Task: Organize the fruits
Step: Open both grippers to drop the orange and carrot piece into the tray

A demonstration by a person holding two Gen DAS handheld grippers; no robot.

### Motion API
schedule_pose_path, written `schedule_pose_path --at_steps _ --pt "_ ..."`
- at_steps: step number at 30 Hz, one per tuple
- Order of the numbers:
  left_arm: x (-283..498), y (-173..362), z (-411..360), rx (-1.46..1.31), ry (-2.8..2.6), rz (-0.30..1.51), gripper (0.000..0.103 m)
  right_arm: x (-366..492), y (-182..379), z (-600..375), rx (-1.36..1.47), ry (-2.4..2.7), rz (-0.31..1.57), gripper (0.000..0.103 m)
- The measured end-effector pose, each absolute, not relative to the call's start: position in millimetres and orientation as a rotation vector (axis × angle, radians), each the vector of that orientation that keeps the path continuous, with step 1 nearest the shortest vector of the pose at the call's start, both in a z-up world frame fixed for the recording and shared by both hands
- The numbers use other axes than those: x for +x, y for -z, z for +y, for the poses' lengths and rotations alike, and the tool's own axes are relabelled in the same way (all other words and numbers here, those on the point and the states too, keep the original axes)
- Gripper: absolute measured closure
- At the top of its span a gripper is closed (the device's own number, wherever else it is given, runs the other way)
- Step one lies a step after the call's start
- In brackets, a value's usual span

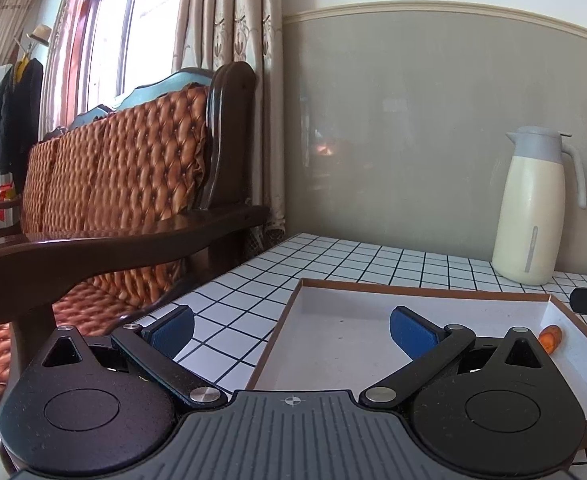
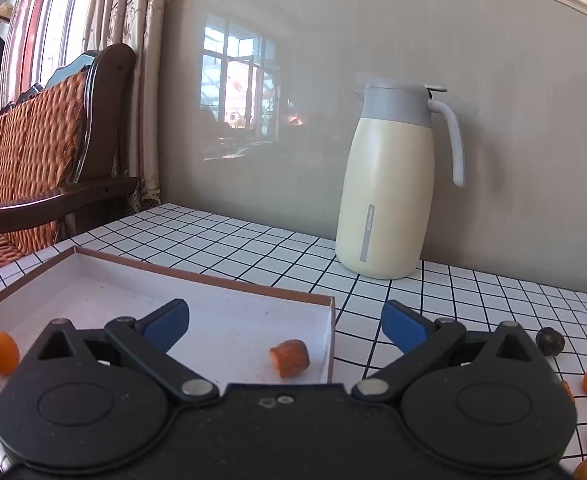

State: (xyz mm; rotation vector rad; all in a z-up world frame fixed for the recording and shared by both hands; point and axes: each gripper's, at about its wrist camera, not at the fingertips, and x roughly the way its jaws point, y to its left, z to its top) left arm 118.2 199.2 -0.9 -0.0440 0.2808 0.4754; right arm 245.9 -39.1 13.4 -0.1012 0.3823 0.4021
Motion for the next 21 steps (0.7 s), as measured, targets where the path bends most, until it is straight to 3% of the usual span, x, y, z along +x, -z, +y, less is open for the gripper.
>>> schedule_pose_path --at_steps 21 --pt "82.3 -14.8 149.7 -0.002 -0.424 0.262 0.000 201.0 -23.5 -69.7 -0.142 -0.353 0.332 0.006"
